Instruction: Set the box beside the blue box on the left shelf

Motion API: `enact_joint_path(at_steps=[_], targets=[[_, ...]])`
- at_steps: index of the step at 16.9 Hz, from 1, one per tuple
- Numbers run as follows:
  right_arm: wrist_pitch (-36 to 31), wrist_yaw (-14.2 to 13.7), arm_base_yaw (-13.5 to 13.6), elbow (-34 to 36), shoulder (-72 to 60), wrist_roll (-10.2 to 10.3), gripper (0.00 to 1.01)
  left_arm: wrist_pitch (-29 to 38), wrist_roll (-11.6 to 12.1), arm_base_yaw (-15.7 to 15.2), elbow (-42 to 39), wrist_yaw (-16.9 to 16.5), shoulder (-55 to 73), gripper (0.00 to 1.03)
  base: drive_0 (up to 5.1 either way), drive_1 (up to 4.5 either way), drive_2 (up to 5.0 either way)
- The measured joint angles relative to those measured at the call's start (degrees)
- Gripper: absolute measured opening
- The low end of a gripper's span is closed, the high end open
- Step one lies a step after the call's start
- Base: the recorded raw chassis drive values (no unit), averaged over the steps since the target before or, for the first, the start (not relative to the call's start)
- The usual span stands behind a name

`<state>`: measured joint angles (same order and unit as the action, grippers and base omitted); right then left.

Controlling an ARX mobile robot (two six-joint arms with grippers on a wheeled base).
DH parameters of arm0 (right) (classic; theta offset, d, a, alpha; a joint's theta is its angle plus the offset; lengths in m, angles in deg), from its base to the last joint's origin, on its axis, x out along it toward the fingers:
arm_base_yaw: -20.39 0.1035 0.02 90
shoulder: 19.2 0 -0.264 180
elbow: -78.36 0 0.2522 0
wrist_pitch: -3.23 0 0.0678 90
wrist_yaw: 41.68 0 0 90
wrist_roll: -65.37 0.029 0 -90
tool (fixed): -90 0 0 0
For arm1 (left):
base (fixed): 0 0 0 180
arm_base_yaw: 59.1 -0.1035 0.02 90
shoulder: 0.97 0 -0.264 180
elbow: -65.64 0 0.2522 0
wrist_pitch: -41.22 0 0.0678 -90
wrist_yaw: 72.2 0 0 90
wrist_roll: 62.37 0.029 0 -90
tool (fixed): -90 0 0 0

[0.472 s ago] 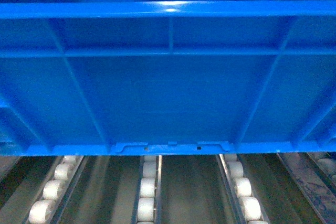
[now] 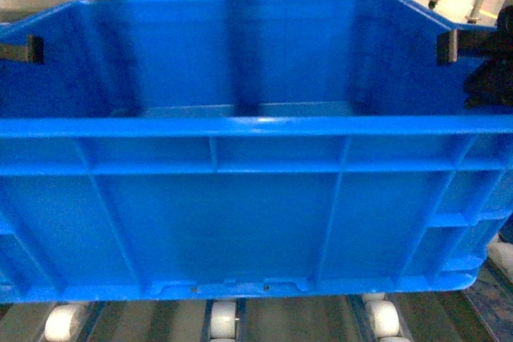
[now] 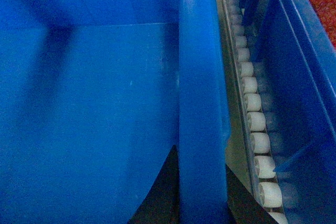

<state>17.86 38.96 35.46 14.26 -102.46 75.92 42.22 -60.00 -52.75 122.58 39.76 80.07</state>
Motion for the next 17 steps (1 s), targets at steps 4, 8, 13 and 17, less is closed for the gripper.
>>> enact_joint_path(at_steps=[4, 8, 13, 17], targets=[[0.13, 1.53, -0.04, 2.91, -2.16, 1.81, 0.08, -1.11, -0.28, -0.2, -2.8, 0.46, 1.38, 0.11, 0.0, 0.0, 0.0], [-0.96, 1.64, 0.2, 5.49, -2.95, 3.58, 0.08, -1.36, -1.11, 0.26, -3.61, -0.22, 2.8, 0.11, 0.0, 0.0, 0.0], [-8.26, -0.63, -1.46, 6.05, -0.76, 4.81, 0.56, 3.13, -5.7, 0.92, -3.65, 3.87, 2.99, 0.46, 0.0, 0.0, 0.0], [-17.64, -1.86, -1.95, 3.52, 8.17, 6.8, 1.0, 10.93, -5.75, -1.46, 0.76, 5.64, -3.17, 0.91, 0.0, 0.0, 0.0]])
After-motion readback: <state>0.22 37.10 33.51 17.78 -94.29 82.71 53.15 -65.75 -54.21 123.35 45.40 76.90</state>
